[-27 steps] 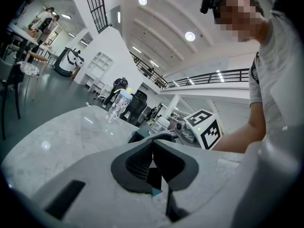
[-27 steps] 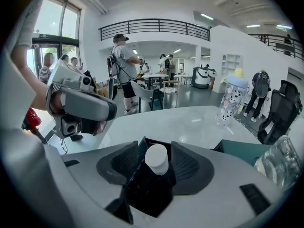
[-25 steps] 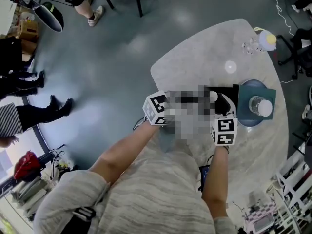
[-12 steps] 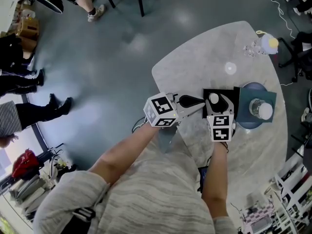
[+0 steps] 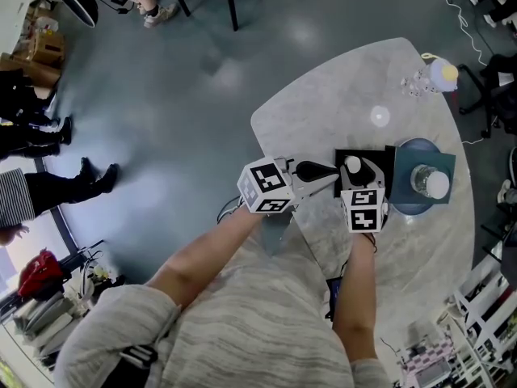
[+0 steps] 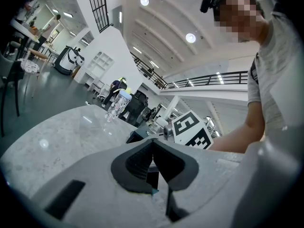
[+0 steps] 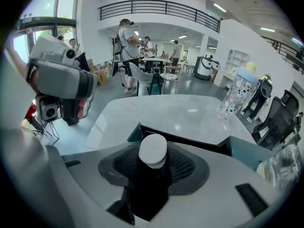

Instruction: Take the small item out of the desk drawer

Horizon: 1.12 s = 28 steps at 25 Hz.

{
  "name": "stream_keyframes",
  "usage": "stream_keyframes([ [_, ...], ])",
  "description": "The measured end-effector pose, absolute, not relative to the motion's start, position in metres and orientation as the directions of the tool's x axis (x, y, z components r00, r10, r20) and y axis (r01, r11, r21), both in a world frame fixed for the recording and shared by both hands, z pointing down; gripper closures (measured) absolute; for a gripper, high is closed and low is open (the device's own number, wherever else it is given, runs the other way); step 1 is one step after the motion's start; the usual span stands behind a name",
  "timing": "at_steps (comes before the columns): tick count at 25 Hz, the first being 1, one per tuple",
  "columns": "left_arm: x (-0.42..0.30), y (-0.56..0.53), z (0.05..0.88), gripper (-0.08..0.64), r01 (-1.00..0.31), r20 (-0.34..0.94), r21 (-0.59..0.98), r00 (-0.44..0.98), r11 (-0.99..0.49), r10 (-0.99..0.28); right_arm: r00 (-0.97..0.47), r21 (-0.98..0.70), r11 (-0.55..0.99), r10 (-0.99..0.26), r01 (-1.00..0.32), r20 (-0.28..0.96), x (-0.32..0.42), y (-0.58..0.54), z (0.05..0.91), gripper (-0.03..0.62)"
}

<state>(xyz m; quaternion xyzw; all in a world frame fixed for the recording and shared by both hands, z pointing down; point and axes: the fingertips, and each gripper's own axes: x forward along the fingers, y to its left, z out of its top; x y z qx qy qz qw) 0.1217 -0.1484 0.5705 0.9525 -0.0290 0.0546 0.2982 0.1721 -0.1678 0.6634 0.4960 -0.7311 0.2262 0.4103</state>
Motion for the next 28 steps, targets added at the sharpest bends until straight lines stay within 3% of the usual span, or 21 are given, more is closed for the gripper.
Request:
stream_keyframes([
  [28,0.125,-0.134,0.528,0.545,-0.031,0.093,0.511,0.995,-0.859,0.02,-0.154,0.027,0.244,-0.692,-0.969,0.705,0.189,-0.146,0.591,0.425],
])
